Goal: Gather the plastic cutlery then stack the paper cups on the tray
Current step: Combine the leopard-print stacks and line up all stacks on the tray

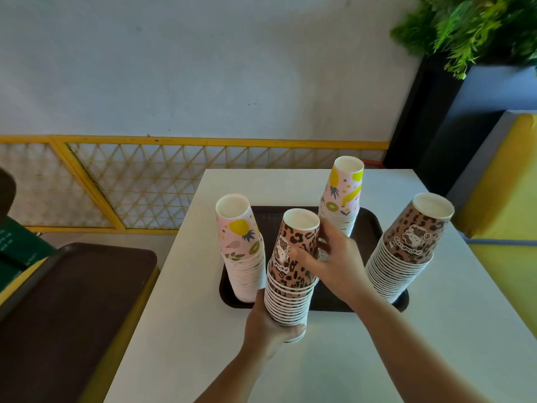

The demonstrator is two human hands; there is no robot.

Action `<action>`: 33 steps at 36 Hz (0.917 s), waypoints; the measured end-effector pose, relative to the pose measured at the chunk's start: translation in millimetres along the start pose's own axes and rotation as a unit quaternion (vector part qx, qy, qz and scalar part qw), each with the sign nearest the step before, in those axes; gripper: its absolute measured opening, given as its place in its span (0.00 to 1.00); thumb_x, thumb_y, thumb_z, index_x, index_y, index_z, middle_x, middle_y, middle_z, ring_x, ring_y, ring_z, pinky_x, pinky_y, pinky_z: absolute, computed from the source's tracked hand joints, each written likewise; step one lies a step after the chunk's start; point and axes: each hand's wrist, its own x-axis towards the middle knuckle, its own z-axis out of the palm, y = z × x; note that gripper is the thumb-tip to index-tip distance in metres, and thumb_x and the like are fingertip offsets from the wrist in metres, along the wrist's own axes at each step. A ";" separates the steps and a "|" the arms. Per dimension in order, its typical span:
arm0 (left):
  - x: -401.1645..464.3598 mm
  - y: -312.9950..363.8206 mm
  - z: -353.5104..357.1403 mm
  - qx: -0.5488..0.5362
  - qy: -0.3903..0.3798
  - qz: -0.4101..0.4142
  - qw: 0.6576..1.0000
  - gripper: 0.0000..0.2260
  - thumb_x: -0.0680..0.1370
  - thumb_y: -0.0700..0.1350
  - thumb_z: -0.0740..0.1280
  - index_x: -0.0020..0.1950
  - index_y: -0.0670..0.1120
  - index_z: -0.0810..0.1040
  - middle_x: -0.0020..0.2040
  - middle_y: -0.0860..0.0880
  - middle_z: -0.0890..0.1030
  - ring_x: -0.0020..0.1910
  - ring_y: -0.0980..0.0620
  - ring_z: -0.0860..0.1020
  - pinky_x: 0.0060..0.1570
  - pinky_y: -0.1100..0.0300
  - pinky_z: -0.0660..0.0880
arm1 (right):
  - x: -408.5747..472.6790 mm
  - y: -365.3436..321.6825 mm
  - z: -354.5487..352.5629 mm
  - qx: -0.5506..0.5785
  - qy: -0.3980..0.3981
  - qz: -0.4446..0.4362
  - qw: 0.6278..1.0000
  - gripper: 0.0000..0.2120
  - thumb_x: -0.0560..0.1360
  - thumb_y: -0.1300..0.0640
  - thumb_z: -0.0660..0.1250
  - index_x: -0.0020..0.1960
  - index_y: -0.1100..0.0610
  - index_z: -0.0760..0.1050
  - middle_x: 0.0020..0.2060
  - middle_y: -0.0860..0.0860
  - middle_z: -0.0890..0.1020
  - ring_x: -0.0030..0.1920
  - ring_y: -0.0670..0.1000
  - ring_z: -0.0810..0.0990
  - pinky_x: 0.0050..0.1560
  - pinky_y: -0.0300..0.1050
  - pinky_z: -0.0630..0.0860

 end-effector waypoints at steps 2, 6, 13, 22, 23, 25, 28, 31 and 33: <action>0.6 0.0 -0.6 0.005 0.000 -0.001 1.000 0.41 0.49 0.60 0.75 0.59 0.56 0.68 0.54 0.55 0.80 0.54 0.55 0.78 0.51 0.57 0.78 | 1.0 -2.1 -1.1 0.011 0.014 -0.002 1.000 0.25 0.67 0.52 0.73 0.61 0.48 0.69 0.49 0.40 0.78 0.52 0.36 0.77 0.47 0.24 0.73; 2.1 0.9 -1.5 0.001 -0.005 -0.001 1.000 0.42 0.48 0.61 0.74 0.60 0.57 0.66 0.52 0.60 0.78 0.51 0.60 0.76 0.45 0.73 0.72 | 5.7 -8.4 -3.8 0.013 0.037 -0.020 0.999 0.21 0.68 0.52 0.72 0.57 0.46 0.69 0.47 0.36 0.78 0.49 0.33 0.77 0.47 0.25 0.74; 2.6 -4.2 -1.5 0.001 0.005 -0.008 1.000 0.40 0.48 0.60 0.75 0.58 0.58 0.67 0.50 0.59 0.78 0.50 0.61 0.77 0.43 0.74 0.72 | 24.9 -23.1 -21.1 0.107 0.136 -0.025 0.985 0.24 0.66 0.46 0.72 0.56 0.57 0.74 0.47 0.49 0.83 0.50 0.47 0.82 0.50 0.47 0.80; 4.8 -7.5 -4.5 -0.015 0.015 -0.017 1.000 0.40 0.48 0.60 0.75 0.58 0.58 0.67 0.49 0.62 0.78 0.48 0.65 0.76 0.40 0.76 0.72 | 46.6 0.8 -15.7 0.032 0.245 -0.001 0.969 0.27 0.69 0.50 0.72 0.65 0.55 0.69 0.56 0.49 0.79 0.54 0.44 0.78 0.54 0.42 0.78; 6.3 -8.7 -6.3 -0.017 0.020 -0.019 0.999 0.40 0.48 0.60 0.75 0.58 0.58 0.67 0.50 0.61 0.78 0.49 0.64 0.76 0.41 0.76 0.72 | 48.0 6.9 -9.0 0.017 0.239 0.005 0.971 0.27 0.69 0.51 0.72 0.65 0.55 0.69 0.56 0.49 0.79 0.54 0.44 0.77 0.54 0.39 0.77; 5.5 -7.0 -6.6 -0.017 0.022 -0.015 0.999 0.42 0.48 0.60 0.75 0.60 0.57 0.67 0.52 0.59 0.78 0.50 0.61 0.77 0.45 0.72 0.74 | 44.4 18.3 -1.5 -0.011 0.228 0.011 0.974 0.28 0.69 0.52 0.73 0.66 0.55 0.69 0.56 0.48 0.78 0.54 0.43 0.76 0.53 0.35 0.75; 5.3 -5.1 -6.1 -0.020 0.019 -0.013 1.000 0.45 0.48 0.59 0.76 0.64 0.55 0.68 0.55 0.57 0.79 0.54 0.56 0.77 0.52 0.61 0.77 | 39.3 35.4 6.5 -0.027 0.205 0.027 0.978 0.29 0.68 0.51 0.74 0.66 0.54 0.68 0.57 0.48 0.79 0.57 0.47 0.77 0.57 0.47 0.76; 5.6 -4.1 -6.4 -0.027 0.012 -0.008 1.000 0.45 0.49 0.57 0.78 0.65 0.54 0.68 0.56 0.56 0.79 0.55 0.56 0.78 0.53 0.58 0.78 | 35.0 44.6 10.8 -0.038 0.176 0.040 0.983 0.30 0.68 0.50 0.73 0.67 0.52 0.68 0.59 0.49 0.78 0.60 0.49 0.76 0.60 0.52 0.75; 5.5 -3.4 -6.7 -0.028 0.010 -0.009 1.000 0.46 0.49 0.58 0.77 0.66 0.54 0.68 0.56 0.56 0.79 0.56 0.56 0.77 0.54 0.57 0.78 | 32.8 47.9 12.3 -0.056 0.145 0.047 0.987 0.30 0.68 0.50 0.73 0.67 0.52 0.66 0.60 0.49 0.77 0.61 0.50 0.75 0.61 0.47 0.73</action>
